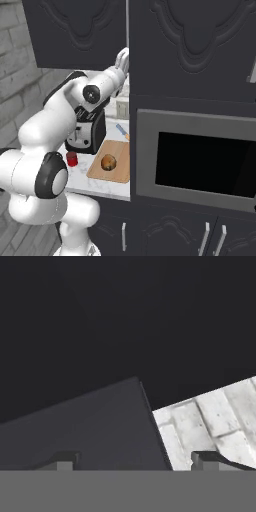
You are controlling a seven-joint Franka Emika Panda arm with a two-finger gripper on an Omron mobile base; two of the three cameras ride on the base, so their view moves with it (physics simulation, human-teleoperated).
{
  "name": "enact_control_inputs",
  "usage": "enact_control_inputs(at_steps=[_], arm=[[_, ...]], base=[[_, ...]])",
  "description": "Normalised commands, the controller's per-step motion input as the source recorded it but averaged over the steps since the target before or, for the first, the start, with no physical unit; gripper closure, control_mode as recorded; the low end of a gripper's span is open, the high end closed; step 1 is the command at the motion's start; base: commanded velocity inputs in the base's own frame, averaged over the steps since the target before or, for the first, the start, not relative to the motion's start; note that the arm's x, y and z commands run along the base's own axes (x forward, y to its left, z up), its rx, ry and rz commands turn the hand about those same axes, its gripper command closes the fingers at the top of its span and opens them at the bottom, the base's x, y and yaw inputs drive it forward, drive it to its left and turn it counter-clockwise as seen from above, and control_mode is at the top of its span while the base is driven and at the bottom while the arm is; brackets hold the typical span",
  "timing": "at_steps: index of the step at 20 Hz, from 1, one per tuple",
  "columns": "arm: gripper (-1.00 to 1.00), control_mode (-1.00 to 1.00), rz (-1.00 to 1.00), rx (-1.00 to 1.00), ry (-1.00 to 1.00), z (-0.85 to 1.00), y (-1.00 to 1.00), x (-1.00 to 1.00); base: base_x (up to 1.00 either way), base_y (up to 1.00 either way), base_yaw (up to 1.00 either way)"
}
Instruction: Pick the bread, place it on the cutting board, pick the jam, place it on the counter, and close the cabinet.
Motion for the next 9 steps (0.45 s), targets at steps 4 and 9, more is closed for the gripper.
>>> enact_control_inputs(at_steps=[4, 9], arm=[[-1.00, -1.00, 0.00, 0.03, 0.00, 0.00, 0.00, 0.30], [-1.00, -1.00, 0.00, 0.03, 0.00, 0.00, 0.00, 0.28]], base=[[0.00, 0.00, 0.00], [0.00, 0.00, 0.00]])
